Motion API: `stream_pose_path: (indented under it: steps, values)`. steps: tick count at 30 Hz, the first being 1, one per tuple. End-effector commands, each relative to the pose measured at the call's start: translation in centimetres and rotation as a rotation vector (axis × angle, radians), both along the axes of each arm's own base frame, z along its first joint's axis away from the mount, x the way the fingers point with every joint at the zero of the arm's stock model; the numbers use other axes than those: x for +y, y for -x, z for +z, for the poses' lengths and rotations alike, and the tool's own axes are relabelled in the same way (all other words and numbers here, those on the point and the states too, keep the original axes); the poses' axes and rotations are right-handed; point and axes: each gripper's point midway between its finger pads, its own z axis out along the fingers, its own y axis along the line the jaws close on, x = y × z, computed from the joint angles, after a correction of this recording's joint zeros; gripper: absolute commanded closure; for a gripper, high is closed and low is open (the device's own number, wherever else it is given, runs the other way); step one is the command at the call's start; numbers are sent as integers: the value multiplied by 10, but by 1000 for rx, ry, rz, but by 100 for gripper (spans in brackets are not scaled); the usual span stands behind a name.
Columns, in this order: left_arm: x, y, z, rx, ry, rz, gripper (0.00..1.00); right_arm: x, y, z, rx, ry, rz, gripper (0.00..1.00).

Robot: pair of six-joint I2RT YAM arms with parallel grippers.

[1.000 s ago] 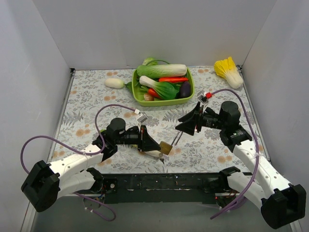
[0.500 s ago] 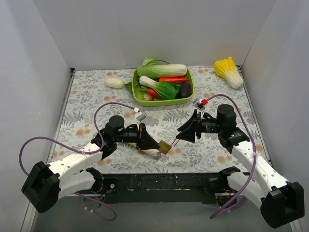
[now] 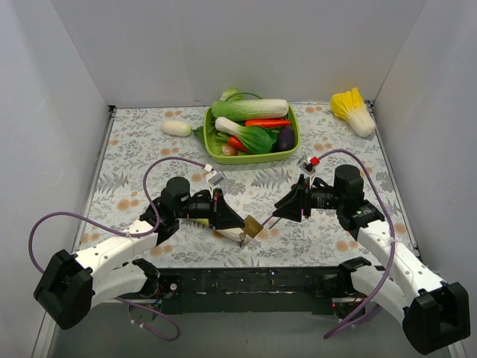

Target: Unlock with the key

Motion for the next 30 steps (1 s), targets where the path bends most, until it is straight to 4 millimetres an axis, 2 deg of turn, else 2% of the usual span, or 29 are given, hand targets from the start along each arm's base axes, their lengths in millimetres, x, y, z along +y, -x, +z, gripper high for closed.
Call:
stream_pose_path:
  steps: [1,4,10,13,14,17,22,25,26,30]
  values:
    - [-3,-8,37,-110,93,-7,100,-1,1,-4,-15,-3,-2,46]
    - [-3,-9,37,-104,94,-10,100,-2,1,-7,-12,3,-7,48]
    - [-1,-13,37,-109,91,0,100,-3,0,-8,-10,9,-17,59]
    - [-1,-20,33,-102,76,27,100,-3,-3,-10,-6,17,-31,68]
    - [0,-23,33,-100,74,38,100,-3,-4,-10,-3,17,-36,75]
    - [0,-28,32,-95,71,43,100,-3,-8,-15,16,28,-51,80]
    - [-4,-26,34,-84,81,-14,100,-1,-11,-17,23,24,-55,77]
    - [-3,-28,33,-88,78,-15,100,-2,-14,-19,42,23,-69,59]
    - [-3,-30,31,-88,73,-9,100,-2,-15,-20,48,25,-75,48]
    - [0,-32,30,-86,68,-1,100,-9,-21,-23,61,33,-106,37]
